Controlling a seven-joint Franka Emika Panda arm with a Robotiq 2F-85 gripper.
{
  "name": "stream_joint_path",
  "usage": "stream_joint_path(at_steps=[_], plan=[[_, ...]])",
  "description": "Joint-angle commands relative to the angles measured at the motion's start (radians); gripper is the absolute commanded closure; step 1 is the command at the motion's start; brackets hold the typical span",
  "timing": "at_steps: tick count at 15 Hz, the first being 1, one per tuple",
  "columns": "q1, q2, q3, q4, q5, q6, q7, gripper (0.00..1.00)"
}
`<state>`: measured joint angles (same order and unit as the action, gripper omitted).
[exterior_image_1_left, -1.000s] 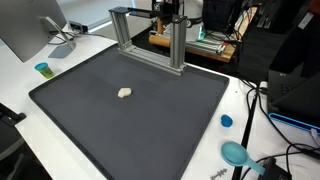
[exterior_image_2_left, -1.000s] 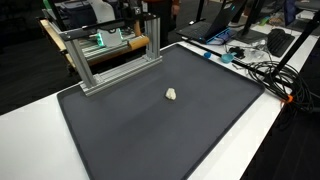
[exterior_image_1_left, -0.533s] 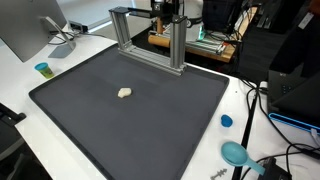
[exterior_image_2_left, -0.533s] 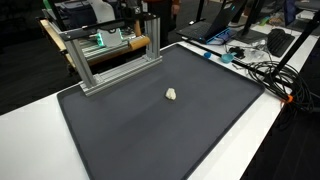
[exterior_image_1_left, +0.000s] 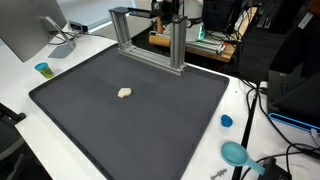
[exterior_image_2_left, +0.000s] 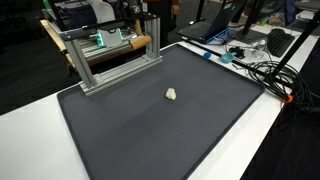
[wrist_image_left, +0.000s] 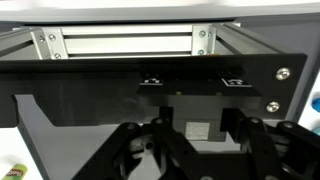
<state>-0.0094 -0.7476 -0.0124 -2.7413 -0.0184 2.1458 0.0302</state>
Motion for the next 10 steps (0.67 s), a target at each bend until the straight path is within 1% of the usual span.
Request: stream_joint_path(at_steps=[1,2,3,5,10], plan=[[-0.018,-0.029,-0.005,-0.012,0.001,0.007,0.002,0.69],[-0.019,-0.029,-0.003,-0.011,0.001,0.006,0.006,0.75],[-0.014,-0.025,-0.007,-0.01,0.007,0.003,-0.001,0.79],[0.003,-0.016,-0.02,-0.006,0.025,-0.012,-0.024,0.79],[0.006,-0.011,-0.022,-0.005,0.028,-0.016,-0.028,0.79]])
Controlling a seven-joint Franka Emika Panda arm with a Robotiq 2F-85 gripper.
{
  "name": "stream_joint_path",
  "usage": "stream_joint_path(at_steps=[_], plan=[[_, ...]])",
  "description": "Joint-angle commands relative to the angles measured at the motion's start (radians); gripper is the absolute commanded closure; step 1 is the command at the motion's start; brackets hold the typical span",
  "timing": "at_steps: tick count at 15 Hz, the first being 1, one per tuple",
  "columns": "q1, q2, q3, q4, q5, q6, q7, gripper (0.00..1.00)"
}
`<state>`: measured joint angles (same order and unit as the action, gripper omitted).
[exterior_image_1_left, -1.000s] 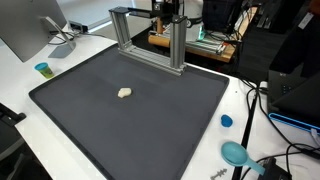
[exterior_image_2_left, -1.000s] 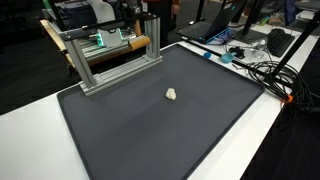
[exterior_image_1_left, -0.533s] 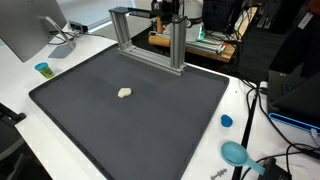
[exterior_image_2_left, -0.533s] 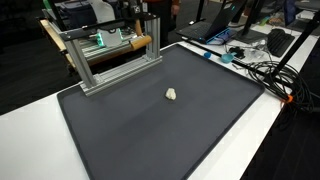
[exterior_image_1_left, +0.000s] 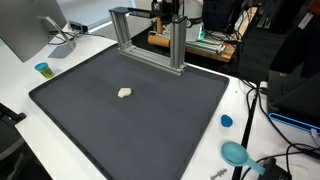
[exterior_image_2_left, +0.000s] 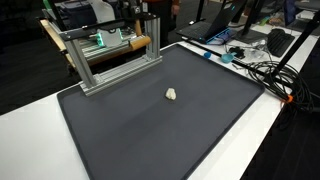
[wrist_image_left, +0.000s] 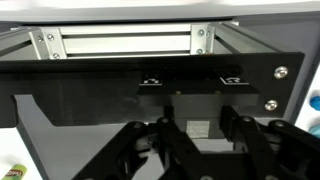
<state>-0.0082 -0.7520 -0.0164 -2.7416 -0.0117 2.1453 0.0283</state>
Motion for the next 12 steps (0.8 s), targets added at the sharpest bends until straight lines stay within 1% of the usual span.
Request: stream_joint_path(at_steps=[1,2,3,5,8,11,12], plan=[[0.004,-0.006,-0.016,-0.005,0.017,-0.014,-0.028,0.29],[0.004,-0.003,-0.016,-0.004,0.019,-0.013,-0.027,0.78],[0.004,0.003,-0.016,0.001,0.02,-0.015,-0.026,0.76],[0.004,0.003,-0.015,0.0,0.022,-0.014,-0.023,0.79],[0.001,-0.002,-0.015,0.0,0.026,-0.006,-0.014,0.79],[-0.024,0.008,0.005,-0.001,0.024,0.056,0.058,0.79],[-0.037,0.019,0.013,-0.002,0.016,0.094,0.087,0.79]])
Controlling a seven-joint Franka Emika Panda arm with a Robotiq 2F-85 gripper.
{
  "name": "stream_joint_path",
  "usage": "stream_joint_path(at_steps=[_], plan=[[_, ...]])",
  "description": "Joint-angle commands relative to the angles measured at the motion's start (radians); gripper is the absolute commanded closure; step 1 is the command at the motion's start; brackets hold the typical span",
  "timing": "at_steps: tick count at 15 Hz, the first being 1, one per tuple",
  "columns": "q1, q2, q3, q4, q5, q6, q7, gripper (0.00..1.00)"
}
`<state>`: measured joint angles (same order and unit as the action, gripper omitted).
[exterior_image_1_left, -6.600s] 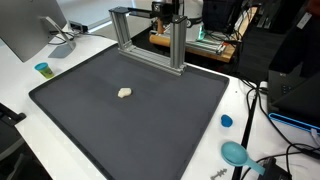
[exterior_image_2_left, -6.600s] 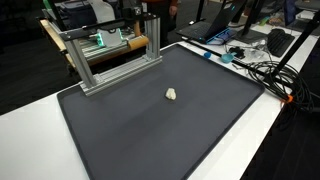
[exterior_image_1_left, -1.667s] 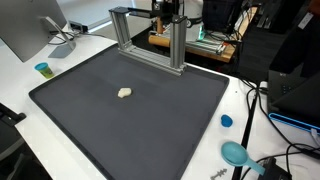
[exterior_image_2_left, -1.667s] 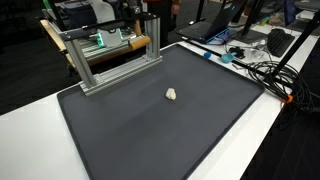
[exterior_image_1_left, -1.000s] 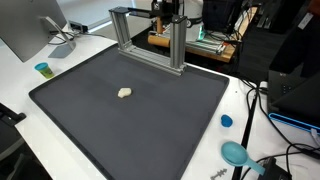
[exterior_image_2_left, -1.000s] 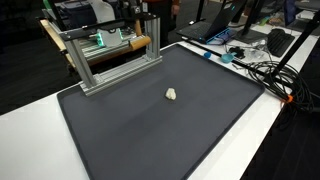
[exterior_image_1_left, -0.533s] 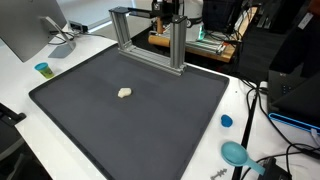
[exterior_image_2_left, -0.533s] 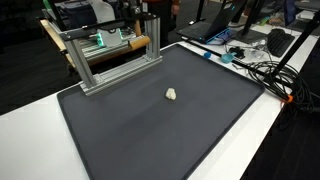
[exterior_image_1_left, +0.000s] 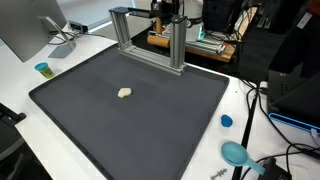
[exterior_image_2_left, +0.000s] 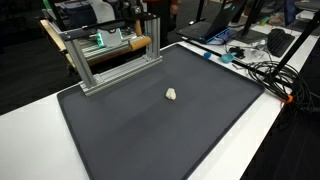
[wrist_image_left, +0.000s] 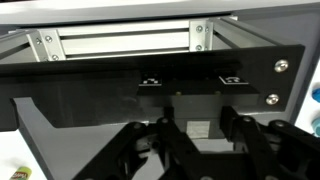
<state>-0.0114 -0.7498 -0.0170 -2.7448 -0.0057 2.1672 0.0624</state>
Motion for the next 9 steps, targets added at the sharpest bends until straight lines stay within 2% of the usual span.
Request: stream_joint_path(at_steps=[1,6,9], plan=[[-0.039,0.033,0.013,0.01,0.01,0.095,0.066,0.79],[-0.08,0.192,0.049,0.096,-0.032,0.243,0.121,0.79],[-0.092,0.298,0.087,0.203,-0.057,0.272,0.154,0.79]])
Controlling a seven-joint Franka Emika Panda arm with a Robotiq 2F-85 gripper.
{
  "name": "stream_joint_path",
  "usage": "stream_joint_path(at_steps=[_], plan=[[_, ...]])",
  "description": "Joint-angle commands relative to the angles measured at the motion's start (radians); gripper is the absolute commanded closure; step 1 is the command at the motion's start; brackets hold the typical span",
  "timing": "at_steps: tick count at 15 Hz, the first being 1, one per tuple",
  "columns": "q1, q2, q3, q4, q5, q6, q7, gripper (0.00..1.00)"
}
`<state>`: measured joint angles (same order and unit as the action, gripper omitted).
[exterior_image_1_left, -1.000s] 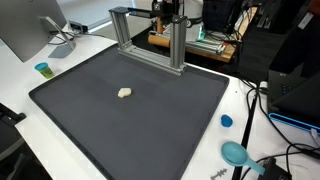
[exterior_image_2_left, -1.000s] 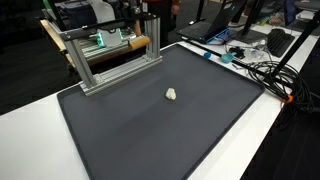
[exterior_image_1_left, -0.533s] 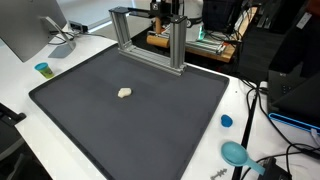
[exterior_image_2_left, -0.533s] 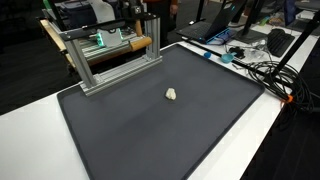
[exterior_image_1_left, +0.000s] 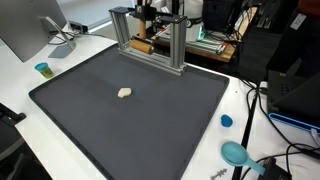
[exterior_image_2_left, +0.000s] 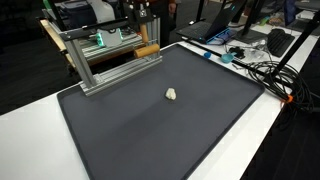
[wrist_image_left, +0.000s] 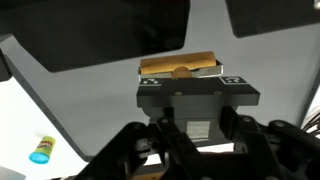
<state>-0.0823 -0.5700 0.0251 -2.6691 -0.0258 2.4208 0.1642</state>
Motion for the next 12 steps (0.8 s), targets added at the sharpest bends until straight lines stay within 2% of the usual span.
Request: stream_joint_path(at_steps=[1,4,5,6,9,10,12], plan=[[-0.022,0.146,0.059,0.16,-0.047,0.014,0.067,0.79],[0.007,0.205,0.083,0.246,-0.049,-0.05,0.088,0.79],[0.008,0.159,0.057,0.171,-0.038,-0.003,0.062,0.79],[0.014,0.175,0.061,0.187,-0.038,-0.008,0.066,0.54],[0.014,0.183,0.055,0.18,-0.037,-0.007,0.065,0.54],[0.014,0.183,0.055,0.18,-0.037,-0.007,0.065,0.79],[0.008,0.199,0.091,0.191,-0.056,0.006,0.139,0.79]])
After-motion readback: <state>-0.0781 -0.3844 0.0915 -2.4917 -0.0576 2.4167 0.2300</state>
